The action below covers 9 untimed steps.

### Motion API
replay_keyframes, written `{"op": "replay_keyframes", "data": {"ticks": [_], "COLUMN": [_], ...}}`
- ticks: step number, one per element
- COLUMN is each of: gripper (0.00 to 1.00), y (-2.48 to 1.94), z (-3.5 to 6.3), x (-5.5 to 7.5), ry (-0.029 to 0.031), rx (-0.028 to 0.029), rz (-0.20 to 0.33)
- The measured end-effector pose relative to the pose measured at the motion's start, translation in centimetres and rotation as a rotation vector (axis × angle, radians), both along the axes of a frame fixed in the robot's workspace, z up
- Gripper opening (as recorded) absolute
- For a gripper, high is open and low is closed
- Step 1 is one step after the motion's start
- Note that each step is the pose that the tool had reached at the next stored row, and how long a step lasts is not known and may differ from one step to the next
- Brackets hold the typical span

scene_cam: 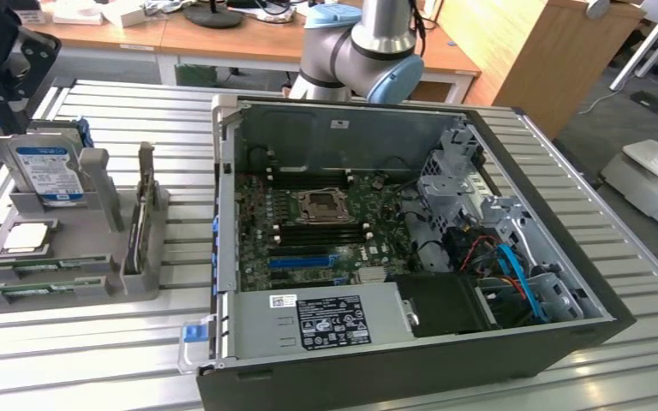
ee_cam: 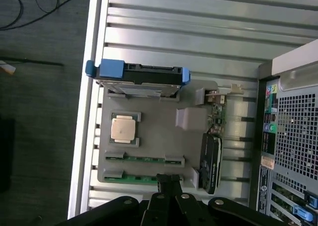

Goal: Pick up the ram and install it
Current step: 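Pick up the ram and move it above insertion slot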

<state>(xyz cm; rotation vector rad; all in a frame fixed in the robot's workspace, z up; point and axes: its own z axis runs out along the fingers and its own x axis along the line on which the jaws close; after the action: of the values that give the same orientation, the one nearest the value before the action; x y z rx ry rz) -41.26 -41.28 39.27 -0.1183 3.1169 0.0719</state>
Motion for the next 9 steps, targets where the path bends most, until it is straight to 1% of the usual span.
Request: {"op": "replay_keyframes", "data": {"ticks": [9], "gripper": [0.11], "y": [0.00], "z": [0.00], "x": [0.00], "ry": [0.0000], "rx": [0.0000], "rz": [0.045]}}
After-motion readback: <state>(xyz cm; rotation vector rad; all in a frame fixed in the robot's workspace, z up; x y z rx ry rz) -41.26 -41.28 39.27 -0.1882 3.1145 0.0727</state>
